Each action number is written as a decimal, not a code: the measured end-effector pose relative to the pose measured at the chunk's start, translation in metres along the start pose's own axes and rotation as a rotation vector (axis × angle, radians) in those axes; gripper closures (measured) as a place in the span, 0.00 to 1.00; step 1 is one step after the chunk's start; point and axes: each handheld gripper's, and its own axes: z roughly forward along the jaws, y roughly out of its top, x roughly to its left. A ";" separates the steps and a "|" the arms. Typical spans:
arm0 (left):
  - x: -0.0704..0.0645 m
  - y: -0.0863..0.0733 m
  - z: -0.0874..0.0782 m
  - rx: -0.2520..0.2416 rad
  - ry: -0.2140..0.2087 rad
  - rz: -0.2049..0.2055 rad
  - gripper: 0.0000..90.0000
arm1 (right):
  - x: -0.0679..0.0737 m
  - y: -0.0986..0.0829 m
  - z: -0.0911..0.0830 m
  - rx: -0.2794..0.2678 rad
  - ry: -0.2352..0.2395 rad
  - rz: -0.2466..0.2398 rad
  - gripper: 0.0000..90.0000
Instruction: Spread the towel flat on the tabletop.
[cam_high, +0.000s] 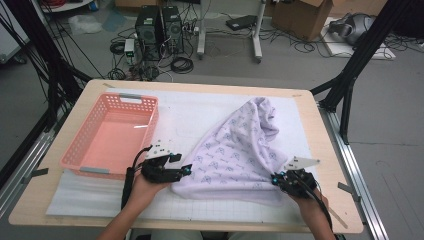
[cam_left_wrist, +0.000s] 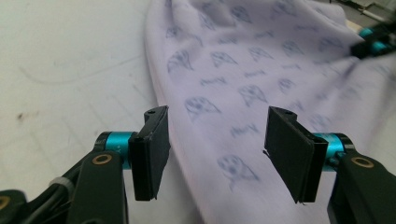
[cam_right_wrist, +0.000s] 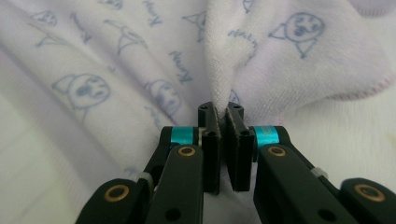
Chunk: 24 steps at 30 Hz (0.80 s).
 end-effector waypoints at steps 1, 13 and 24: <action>0.001 0.005 0.006 0.000 0.005 0.009 0.45 | 0.002 -0.005 -0.006 -0.004 0.007 0.002 0.95; 0.020 0.042 0.062 -0.006 0.054 0.019 0.47 | 0.002 -0.018 -0.051 -0.202 0.022 0.081 0.71; 0.028 0.071 0.110 0.034 0.055 0.013 0.47 | -0.033 0.014 -0.014 -0.258 -0.093 0.199 0.67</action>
